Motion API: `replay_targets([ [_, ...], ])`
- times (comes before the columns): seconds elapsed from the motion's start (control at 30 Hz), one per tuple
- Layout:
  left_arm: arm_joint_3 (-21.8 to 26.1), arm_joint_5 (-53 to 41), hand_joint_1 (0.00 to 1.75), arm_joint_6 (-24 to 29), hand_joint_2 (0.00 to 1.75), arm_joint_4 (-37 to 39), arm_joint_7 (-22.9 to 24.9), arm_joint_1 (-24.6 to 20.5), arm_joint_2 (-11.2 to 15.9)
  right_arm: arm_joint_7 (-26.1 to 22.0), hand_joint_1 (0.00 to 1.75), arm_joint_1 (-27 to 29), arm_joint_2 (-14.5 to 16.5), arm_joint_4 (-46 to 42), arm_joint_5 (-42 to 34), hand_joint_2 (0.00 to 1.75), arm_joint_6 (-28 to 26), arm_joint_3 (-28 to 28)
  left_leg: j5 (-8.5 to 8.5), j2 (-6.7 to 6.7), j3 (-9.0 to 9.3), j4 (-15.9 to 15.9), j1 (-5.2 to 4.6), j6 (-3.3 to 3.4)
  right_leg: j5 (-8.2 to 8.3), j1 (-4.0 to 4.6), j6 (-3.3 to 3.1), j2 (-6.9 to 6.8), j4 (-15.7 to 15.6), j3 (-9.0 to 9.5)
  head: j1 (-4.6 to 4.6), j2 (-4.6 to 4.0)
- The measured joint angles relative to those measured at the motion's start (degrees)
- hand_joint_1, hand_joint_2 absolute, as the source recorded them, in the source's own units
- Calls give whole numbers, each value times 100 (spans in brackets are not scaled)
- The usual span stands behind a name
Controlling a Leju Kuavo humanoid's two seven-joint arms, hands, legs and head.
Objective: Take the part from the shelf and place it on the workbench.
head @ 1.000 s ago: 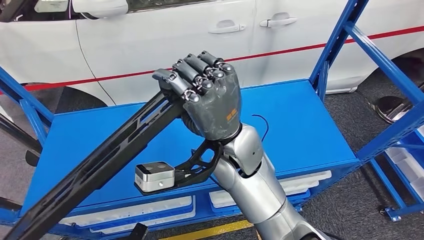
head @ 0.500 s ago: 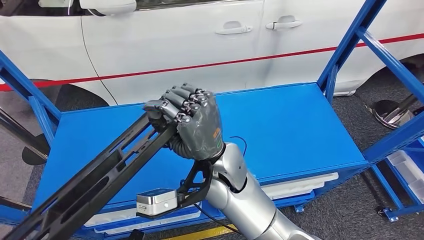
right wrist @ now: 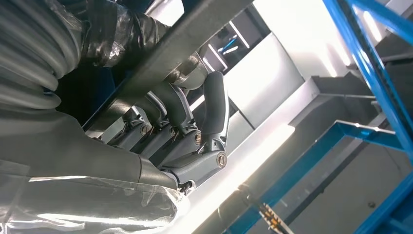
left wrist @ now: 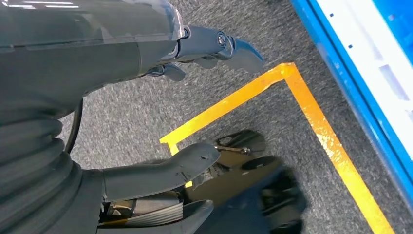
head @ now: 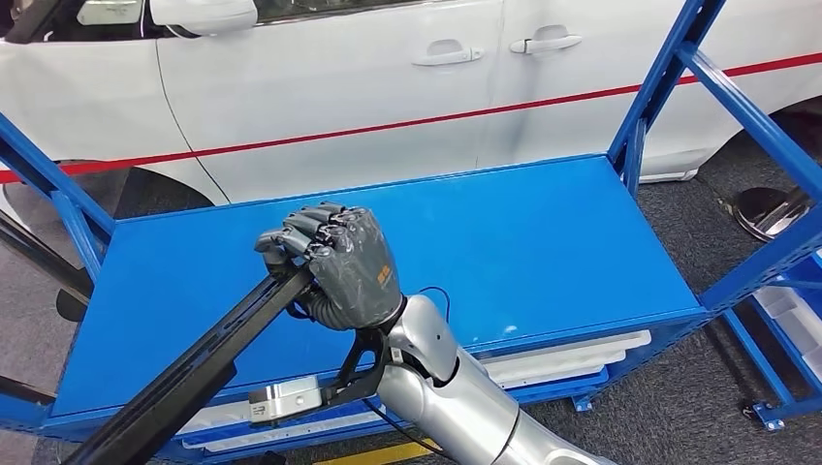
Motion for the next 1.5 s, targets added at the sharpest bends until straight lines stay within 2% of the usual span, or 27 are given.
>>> replay_targets([
  [0.03, 1, 2, 0, 0, 175, 0, 1, 7, 0, 0, 175, 1, 0, 24, -3, 175, 0, 18, 3, 1, -30, 102, 9, -13, 2, 0, 1, -2, 6, -7, 0, 0],
  [0.07, 2, 3, 0, 0, 175, 0, 1, 12, 1, 0, 175, 1, 0, 39, -6, 175, 0, 34, 113, 3, 55, -25, 16, -19, 5, -2, 4, -3, 12, -10, -1, 0],
  [0.13, 2, -2, 0, 0, 175, 0, 1, 9, 1, 0, 175, -4, 2, 52, -14, 175, 0, 55, 451, 8, 474, -784, 32, -10, 11, -4, 20, -2, 29, -11, -1, 0],
  [0.2, 2, -8, 0, -12, 175, 0, 1, -4, 1, 10, 175, -17, 4, 55, -30, 175, 1, 66, 631, 4, 779, -1381, 12, 40, 25, 10, 70, 3, 47, -29, 1, 0],
  [0.33, 4, -11, 0, -87, 175, 0, 21, 1, -4, 65, 175, -53, 5, 84, -74, 175, 1, 87, 718, 2, 795, -1527, -14, 195, 37, 0, 208, 11, 59, -74, 2, 0],
  [0.4, 6, -16, 0, -108, 175, 0, 32, 0, -20, 100, 175, -80, 6, 89, -94, 175, -4, 88, 786, 12, 773, -1578, -2, 282, -232, -10, 250, 20, 378, -210, 3, 0],
  [0.47, 8, -34, 0, -121, 175, 0, 44, 0, -36, 118, 175, -101, 3, 100, -102, 175, -8, 86, 828, 18, 717, -1579, -20, 329, -664, -16, 268, 27, 1079, -488, 3, 0],
  [0.5, 8, -50, 0, -128, 175, 0, 54, 4, -41, 120, 175, -105, 2, 110, -102, 175, -9, 82, 846, 19, 684, -1572, -28, 338, -807, -16, 273, 29, 1396, -605, 3, 0],
  [0.53, 9, -68, 0, -132, 175, 0, 62, 9, -42, 120, 175, -105, 1, 121, -105, 175, -9, 73, 863, 20, 650, -1561, -33, 342, -848, -17, 274, 29, 1556, -644, 3, 0],
  [0.57, 9, -81, 0, -134, 175, 0, 69, 13, -42, 120, 175, -106, 1, 129, -114, 175, -9, 59, 877, 18, 617, -1546, -35, 339, -787, -17, 269, 29, 1513, -581, 3, 0],
  [0.6, 11, -89, 0, -135, 175, 0, 72, 16, -42, 120, 175, -109, 1, 134, -123, 175, -9, 40, 889, 15, 590, -1528, -37, 333, -646, -16, 256, 29, 1261, -410, 3, 0],
  [0.67, 18, -97, 0, -148, 175, 0, 83, 15, -44, 120, 175, -128, 5, 136, -125, 175, -10, -13, 905, 10, 544, -1483, -49, 305, -376, 1, 205, 28, 517, 38, 3, 0],
  [0.73, 24, -131, 0, -172, 175, 0, 112, 9, -52, 120, 175, -139, 14, 137, -117, 175, -11, -90, 934, 11, 505, -1452, -62, 252, -273, 24, 159, 30, 97, 250, 2, 0],
  [0.83, 23, -211, 0, -184, 175, 0, 164, 7, -83, 119, 175, -122, 19, 139, -167, 175, -11, -262, 970, 13, 465, -1437, -50, 153, -193, 31, 91, 25, 34, 220, 2, 0],
  [0.87, 23, -239, 0, -187, 175, 0, 178, 8, -99, 117, 175, -118, 19, 139, -181, 175, -11, -322, 898, 13, 433, -1374, -44, 123, -149, 21, 63, 17, 9, 206, 1, 0],
  [0.93, 22, -296, 0, -193, 175, 0, 207, 9, -131, 114, 175, -112, 19, 138, -188, 175, -11, -410, 517, 13, 271, -941, -21, 71, -55, -1, 15, -4, -29, 144, 0, 0],
  [1.0, 22, -332, 0, -189, 175, 0, 235, 9, -162, 109, 175, -89, 16, 137, -205, 175, -11, -459, 74, 14, 64, -265, 2, 21, 25, 4, -3, -8, -27, 39, 0, 0],
  [1.03, 22, -345, 0, -185, 175, 0, 246, 9, -175, 107, 175, -73, 14, 136, -217, 175, -11, -470, -33, 15, 27, -44, 13, 2, 63, 6, 1, -10, -21, -19, -1, 0],
  [1.07, 22, -357, 0, -185, 175, 0, 250, 8, -189, 108, 175, -61, 9, 133, -226, 175, -11, -475, -38, 15, 83, -12, 23, -10, 101, 6, 9, -11, -11, -78, -1, 0],
  [1.1, 21, -372, 0, -187, 175, 0, 252, 3, -201, 108, 175, -55, 5, 129, -231, 175, -11, -476, 46, 15, 248, -193, 33, -17, 137, 2, 21, -10, 3, -136, -1, 0],
  [1.17, 19, -395, 0, -195, 175, 0, 251, -22, -222, 109, 175, -53, -1, 108, -231, 175, -11, -477, 269, 15, 751, -936, 46, -11, 203, -2, 65, -6, 40, -236, -1, 0],
  [1.2, 17, -398, 0, -197, 175, 0, 250, -36, -231, 109, 175, -54, -3, 95, -227, 175, -11, -480, 350, 8, 935, -1248, 35, 13, 234, 0, 97, -4, 57, -269, 1, 0],
  [1.23, 15, -399, 0, -198, 175, 0, 250, -46, -238, 111, 175, -55, -4, 83, -222, 175, -11, -482, 387, 2, 1028, -1431, 19, 42, 265, 0, 134, -3, 63, -288, 1, 0],
  [1.33, 13, -401, 0, -199, 175, 0, 256, -44, -255, 125, 175, -52, -16, 66, -188, 175, -12, -488, 496, 1, 997, -1498, -27, 168, 349, -21, 247, 3, 46, -309, 1, 0],
  [1.37, 13, -401, 0, -199, 175, 0, 257, -43, -262, 135, 175, -49, -27, 60, -180, 175, -13, -491, 556, 13, 975, -1517, -28, 216, 286, -32, 276, 12, 88, -339, 3, 0],
  [1.4, 13, -402, 0, -202, 175, 0, 257, -44, -269, 151, 175, -48, -40, 52, -171, 175, -13, -494, 622, 25, 936, -1536, -24, 269, 122, -42, 300, 22, 219, -400, 3, 0],
  [1.5, 13, -410, 0, -208, 175, 0, 258, -46, -280, 194, 175, -36, -85, 32, -153, 175, -13, -500, 806, 43, 720, -1546, -31, 359, -677, -56, 340, 37, 1145, -695, 3, 0],
])
